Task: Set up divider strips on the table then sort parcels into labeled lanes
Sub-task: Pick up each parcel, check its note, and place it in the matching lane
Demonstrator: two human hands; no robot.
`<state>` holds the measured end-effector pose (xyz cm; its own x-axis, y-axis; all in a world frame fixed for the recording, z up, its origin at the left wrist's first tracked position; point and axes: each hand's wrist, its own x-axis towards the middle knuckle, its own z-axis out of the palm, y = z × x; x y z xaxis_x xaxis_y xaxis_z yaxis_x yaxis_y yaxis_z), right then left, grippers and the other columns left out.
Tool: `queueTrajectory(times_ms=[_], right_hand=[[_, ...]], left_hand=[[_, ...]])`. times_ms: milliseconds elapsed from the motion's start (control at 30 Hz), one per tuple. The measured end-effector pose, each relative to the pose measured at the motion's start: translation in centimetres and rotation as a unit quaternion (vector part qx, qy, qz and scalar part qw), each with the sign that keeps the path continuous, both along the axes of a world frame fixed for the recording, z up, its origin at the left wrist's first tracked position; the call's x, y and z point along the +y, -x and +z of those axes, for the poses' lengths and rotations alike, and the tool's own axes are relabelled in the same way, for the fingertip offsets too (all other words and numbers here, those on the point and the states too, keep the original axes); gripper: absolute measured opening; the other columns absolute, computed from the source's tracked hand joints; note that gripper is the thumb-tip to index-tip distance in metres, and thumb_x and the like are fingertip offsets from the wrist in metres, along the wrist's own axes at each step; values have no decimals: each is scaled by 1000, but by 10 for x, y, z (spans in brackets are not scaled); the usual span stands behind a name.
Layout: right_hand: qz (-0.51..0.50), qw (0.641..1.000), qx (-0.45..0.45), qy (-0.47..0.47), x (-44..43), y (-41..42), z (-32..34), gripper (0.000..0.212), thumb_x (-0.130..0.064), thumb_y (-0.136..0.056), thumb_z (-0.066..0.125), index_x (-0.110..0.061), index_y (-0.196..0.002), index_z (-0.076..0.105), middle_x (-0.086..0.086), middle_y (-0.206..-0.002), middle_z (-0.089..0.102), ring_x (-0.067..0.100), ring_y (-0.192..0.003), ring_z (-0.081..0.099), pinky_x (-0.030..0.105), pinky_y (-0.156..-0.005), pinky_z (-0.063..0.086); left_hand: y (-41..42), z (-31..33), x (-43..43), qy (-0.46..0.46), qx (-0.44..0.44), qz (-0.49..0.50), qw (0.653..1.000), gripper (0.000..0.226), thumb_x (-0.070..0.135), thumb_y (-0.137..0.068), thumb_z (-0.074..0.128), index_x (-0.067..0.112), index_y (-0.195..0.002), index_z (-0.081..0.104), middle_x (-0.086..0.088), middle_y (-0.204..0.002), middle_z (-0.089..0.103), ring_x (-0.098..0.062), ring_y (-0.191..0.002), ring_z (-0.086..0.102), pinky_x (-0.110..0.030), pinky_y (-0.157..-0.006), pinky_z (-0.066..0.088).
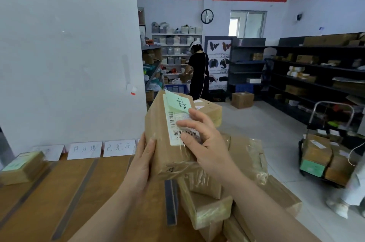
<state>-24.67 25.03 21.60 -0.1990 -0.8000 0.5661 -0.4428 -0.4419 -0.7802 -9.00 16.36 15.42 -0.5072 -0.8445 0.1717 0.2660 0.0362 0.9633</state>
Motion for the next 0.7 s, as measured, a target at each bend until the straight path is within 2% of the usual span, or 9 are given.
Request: queueTrajectory(times_ms=[67,133,200,233,300,400,500,633,700], right_hand=[[-8,1000,9,-9,-8,-7,-3,31,-14,-91,64,-37,-111,63,-20,-145,34,-7,-134,29,7,-98,38],[-11,1000,19,-17,-20,-18,-5,36,-12,-90,65,-37,-116,59,-19,-146,34,-4,-135,30,22,-108,37],[-8,999,35,-16,-31,-31,-8,41,-13,-90,65,-37,-122,55,-17,-145,34,-2,-134,31,20,-108,38],[-2,999,41,-15,-38,-38,-10,44,-13,-90,65,-39,-123,52,-18,-144,34,-2,-134,32,17,-105,38],[15,999,34,-4,-51,-54,-14,47,-12,-91,63,-42,-124,49,-18,-140,38,-3,-129,37,19,-103,42],[25,999,-27,0,-80,-75,-11,45,-19,-94,60,-46,-127,48,-16,-129,40,-13,-110,47,21,-87,54],[47,992,-61,-99,-118,-97,1,52,-37,-90,65,-45,-136,42,-10,-129,43,-16,-103,50,10,-69,49],[145,941,-44,-304,-164,-147,-2,64,-53,-74,74,-41,-132,51,-6,-126,61,17,-114,58,36,-100,43],[220,902,-23,-369,-181,-184,-8,62,-51,-70,75,-30,-126,60,2,-115,71,23,-107,65,45,-101,46]], left_hand=[[-2,5,-12,20,-88,56,994,69,72,-86,50,51,-148,27,16,-139,51,-12,-121,56,-37,-95,51],[-23,-4,-26,43,-106,47,992,54,43,-102,44,24,-151,31,-3,-143,51,-21,-118,56,-28,-85,53],[-41,-1,-30,21,-93,27,995,55,32,-99,55,19,-148,34,-13,-139,55,-21,-103,63,-17,-62,53],[-47,4,-29,9,-93,18,995,71,42,-88,69,31,-148,32,-7,-135,60,-18,-97,68,-17,-59,55],[-67,13,-21,-67,-111,14,991,96,64,-57,84,53,-138,33,5,-124,68,-18,-99,72,-32,-71,60],[-115,9,-27,-76,-111,13,991,84,62,-58,78,35,-134,53,0,-118,72,-23,-100,71,-42,-83,56],[-171,8,-36,-127,-119,45,984,68,55,-54,76,17,-109,72,-17,-115,71,-32,-95,65,-45,-89,48],[-257,0,-45,-160,-138,75,974,64,50,-50,77,12,-101,75,-20,-113,70,-32,-92,62,-39,-83,47],[-296,-1,-54,-161,-142,80,973,54,50,-50,76,16,-92,78,-17,-106,72,-29,-88,63,-38,-80,48]])
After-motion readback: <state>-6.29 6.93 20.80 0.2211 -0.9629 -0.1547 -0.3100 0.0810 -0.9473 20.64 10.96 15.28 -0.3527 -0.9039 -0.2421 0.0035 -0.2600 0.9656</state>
